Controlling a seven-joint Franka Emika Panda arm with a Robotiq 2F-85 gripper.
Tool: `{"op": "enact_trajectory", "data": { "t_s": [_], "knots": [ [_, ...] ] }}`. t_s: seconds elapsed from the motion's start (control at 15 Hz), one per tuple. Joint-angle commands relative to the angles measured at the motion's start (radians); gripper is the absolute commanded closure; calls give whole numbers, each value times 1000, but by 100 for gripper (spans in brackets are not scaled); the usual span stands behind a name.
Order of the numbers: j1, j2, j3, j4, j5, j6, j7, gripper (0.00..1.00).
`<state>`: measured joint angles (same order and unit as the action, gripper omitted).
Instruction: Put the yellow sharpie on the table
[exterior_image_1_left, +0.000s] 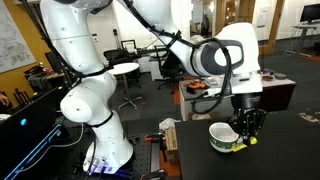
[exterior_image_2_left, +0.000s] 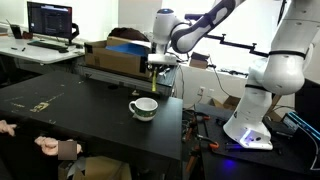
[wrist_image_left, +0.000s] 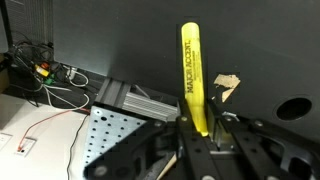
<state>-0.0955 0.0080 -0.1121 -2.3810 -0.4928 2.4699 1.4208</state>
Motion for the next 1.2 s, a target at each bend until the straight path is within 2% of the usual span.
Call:
{"op": "enact_trajectory", "data": {
  "t_s": [0.0, 0.47, 1.13],
  "knots": [
    [-11, 94, -12, 104, 66, -73, -72, 95],
    [-14, 261, -49, 247, 229, -78, -208, 95],
    [-7, 446, -70, 410, 376, -188, -289, 95]
  ]
}}
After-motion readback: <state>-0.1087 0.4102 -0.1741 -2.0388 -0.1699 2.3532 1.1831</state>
